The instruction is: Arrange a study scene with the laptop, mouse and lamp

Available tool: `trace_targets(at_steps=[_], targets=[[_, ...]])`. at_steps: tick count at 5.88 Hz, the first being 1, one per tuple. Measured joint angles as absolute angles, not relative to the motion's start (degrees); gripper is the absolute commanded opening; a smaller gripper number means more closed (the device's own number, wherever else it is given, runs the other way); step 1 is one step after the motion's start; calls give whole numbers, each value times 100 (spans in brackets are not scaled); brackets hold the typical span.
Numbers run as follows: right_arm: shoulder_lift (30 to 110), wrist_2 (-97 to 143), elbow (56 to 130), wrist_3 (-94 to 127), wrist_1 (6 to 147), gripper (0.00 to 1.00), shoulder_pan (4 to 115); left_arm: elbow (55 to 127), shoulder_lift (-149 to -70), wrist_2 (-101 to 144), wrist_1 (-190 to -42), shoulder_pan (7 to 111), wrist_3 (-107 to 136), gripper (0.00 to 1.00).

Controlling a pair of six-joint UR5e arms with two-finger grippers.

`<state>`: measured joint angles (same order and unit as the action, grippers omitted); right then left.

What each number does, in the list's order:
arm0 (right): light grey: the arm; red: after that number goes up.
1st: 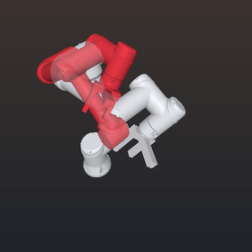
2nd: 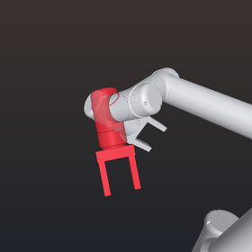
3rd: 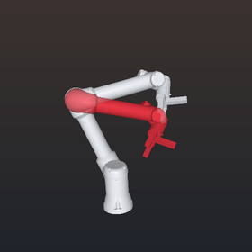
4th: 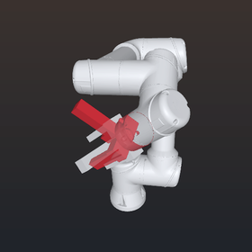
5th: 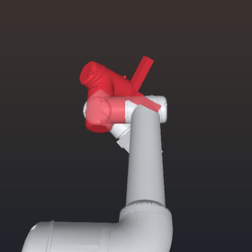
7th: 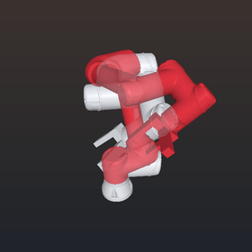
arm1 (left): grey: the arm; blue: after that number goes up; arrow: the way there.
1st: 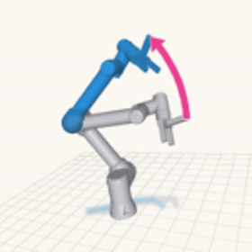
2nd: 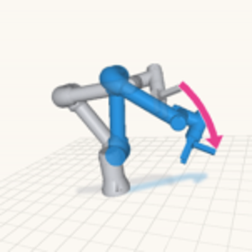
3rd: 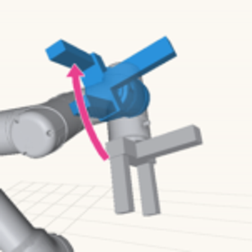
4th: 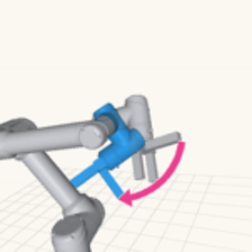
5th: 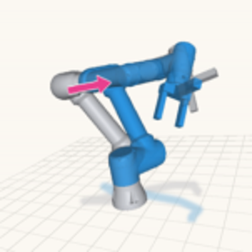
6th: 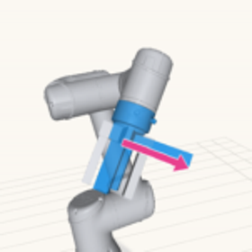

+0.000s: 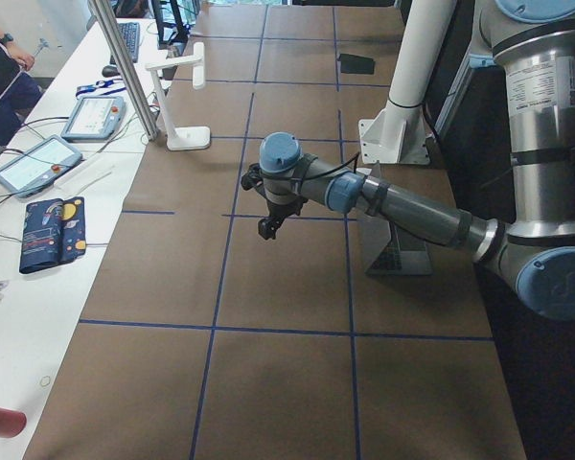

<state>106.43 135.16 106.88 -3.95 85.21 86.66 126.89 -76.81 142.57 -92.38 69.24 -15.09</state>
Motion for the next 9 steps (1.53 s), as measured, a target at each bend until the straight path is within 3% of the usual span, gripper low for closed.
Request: trace_targets(at_steps=[3,9], targets=[[10642,13493,10671,-396,8517,100,8666,14089,-7139,14164,-9298,5580,-1485,100],[10635,13490,10639,-395,8515,100,8666,14248,-6525,13395,-9570,3895,-1467,98]])
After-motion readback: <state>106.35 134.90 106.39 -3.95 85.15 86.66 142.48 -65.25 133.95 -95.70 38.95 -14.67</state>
